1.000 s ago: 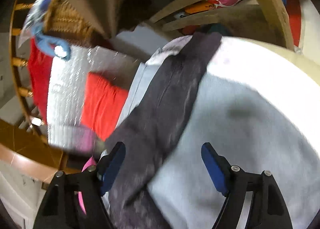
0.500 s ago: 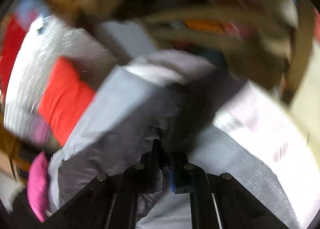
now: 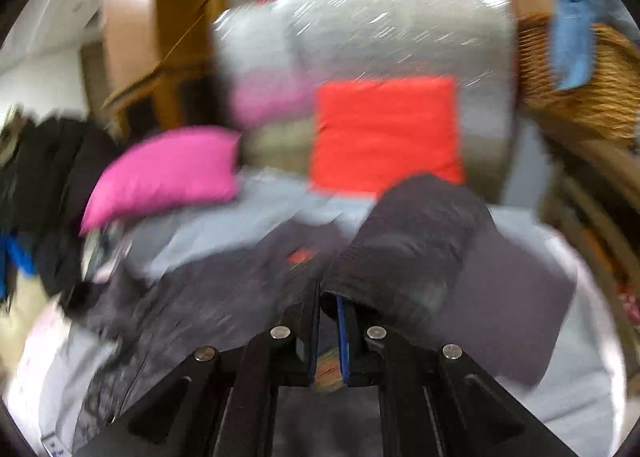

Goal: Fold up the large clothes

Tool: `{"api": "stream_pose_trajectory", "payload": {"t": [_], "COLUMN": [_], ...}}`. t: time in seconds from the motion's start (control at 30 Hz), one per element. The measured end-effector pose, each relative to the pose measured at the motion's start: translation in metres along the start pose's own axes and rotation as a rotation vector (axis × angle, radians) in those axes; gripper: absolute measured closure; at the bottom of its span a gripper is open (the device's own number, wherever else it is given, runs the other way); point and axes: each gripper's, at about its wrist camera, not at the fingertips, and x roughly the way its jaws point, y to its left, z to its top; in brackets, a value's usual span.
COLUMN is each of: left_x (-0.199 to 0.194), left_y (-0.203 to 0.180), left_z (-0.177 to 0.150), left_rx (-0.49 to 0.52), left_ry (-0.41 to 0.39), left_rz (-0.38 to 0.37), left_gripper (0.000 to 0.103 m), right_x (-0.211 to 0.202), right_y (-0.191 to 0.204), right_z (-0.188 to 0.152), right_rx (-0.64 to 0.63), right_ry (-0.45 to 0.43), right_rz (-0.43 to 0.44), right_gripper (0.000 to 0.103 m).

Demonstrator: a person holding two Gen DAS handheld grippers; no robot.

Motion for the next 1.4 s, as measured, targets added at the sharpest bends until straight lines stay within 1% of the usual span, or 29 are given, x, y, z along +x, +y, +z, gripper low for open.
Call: {"api": "stream_pose_trajectory", "payload": {"t": [0.03,0.07,0.1,0.13,0.17,0.23,0.27,0.33,0.43,0.5,0.53,0.57,0.63,0.7,0.77,0.8,0.83,0.9,0.97,1.03,1.07,1.17,1.2,1.23,1.27,1.3,1.33,1.37,1.4], "left_x": [0.0,0.001,0.0,0.0,0.0,0.001,0.001,0.001,0.001,-0.004,-0.01,-0.017,-0.026,-0.023,-0.004,0.007,0.024,0.056,0.08,0.099,0.104,0.114,0.118,0.126,0.135,0.137,0.14,0.137,0.129], "left_y": [0.0,0.0,0.001,0.001,0.001,0.0,0.0,0.0,-0.002,-0.002,0.001,0.006,0.016,0.029,0.041,0.044,0.047,0.051,0.053,0.053,0.052,0.045,0.044,0.046,0.044,0.044,0.044,0.044,0.043], "left_z": [0.0,0.0,0.0,0.0,0.0,0.0,0.0,0.001,0.006,0.015,0.023,0.033,0.054,0.086,0.119,0.128,0.139,0.155,0.166,0.172,0.175,0.181,0.183,0.186,0.187,0.189,0.191,0.194,0.198], "left_rx": [-0.001,-0.002,-0.001,-0.001,-0.002,-0.002,0.0,0.002,0.008,0.017,0.006,-0.019,-0.075,-0.166,-0.282,-0.318,-0.36,-0.415,-0.467,-0.497,-0.504,-0.496,-0.493,-0.49,-0.478,-0.465,-0.451,-0.44,-0.423], "left_ry": [0.0,0.001,0.001,0.001,0.001,0.001,0.002,0.007,0.034,0.066,0.061,0.042,0.016,0.016,0.048,0.067,0.102,0.166,0.186,0.199,0.194,0.177,0.179,0.19,0.216,0.233,0.245,0.231,0.199], "left_rz": [-0.002,-0.002,-0.003,-0.004,-0.005,-0.003,-0.001,0.003,0.005,-0.029,-0.058,-0.071,-0.103,-0.171,-0.243,-0.26,-0.272,-0.267,-0.243,-0.204,-0.2,-0.194,-0.198,-0.199,-0.175,-0.155,-0.183,-0.183,-0.184], "left_gripper": [0.0,0.0,0.0,0.0,0.0,0.0,0.0,0.0,0.0,0.0,0.0,0.0,0.0,0.0,0.0,0.0,0.0,0.0,0.001,0.001,0.001,0.002,0.011,0.019,0.047,0.081,0.089,0.092,0.093], "right_x": [0.013,0.024,0.036,0.047,0.055,0.057,0.049,0.028,-0.007,-0.022,-0.026,-0.029,-0.034,-0.034,-0.034,-0.033,-0.033,-0.033,-0.027,-0.017,-0.013,0.003,0.011,0.013,0.014,0.016,0.017,0.018,0.012], "right_y": [0.016,0.03,0.04,0.045,0.046,0.038,0.034,0.016,-0.022,-0.046,-0.06,-0.072,-0.099,-0.125,-0.14,-0.148,-0.152,-0.156,-0.162,-0.168,-0.17,-0.174,-0.174,-0.176,-0.177,-0.179,-0.181,-0.182,-0.184], "right_z": [-0.014,-0.029,-0.044,-0.058,-0.069,-0.082,-0.086,-0.084,-0.089,-0.1,-0.103,-0.109,-0.124,-0.137,-0.145,-0.151,-0.154,-0.161,-0.17,-0.178,-0.179,-0.177,-0.175,-0.172,-0.171,-0.17,-0.168,-0.165,-0.158], "right_rx": [-0.02,-0.039,-0.05,-0.046,-0.032,0.021,0.057,0.139,0.281,0.346,0.379,0.417,0.53,0.65,0.739,0.793,0.827,0.89,1.0,1.128,1.154,1.204,1.219,1.218,1.221,1.237,1.234,1.221,1.181], "right_ry": [0.043,0.094,0.15,0.199,0.232,0.259,0.249,0.194,0.111,0.086,0.083,0.085,0.088,0.091,0.086,0.085,0.085,0.081,0.07,0.066,0.067,0.078,0.089,0.082,0.073,0.069,0.079,0.093,0.1], "right_rz": [0.011,0.027,0.047,0.069,0.097,0.144,0.172,0.214,0.267,0.263,0.263,0.269,0.316,0.364,0.412,0.447,0.473,0.527,0.577,0.588,0.587,0.529,0.504,0.47,0.447,0.423,0.404,0.379,0.328], "right_gripper": [0.092,0.08,0.067,0.019,0.003,0.004,0.004,0.004,0.003,0.004,0.003,0.004,0.004,0.003,0.003,0.003,0.003,0.003,0.003,0.003,0.003,0.004,0.004,0.005,0.007,0.013,0.047,0.089,0.089]}}
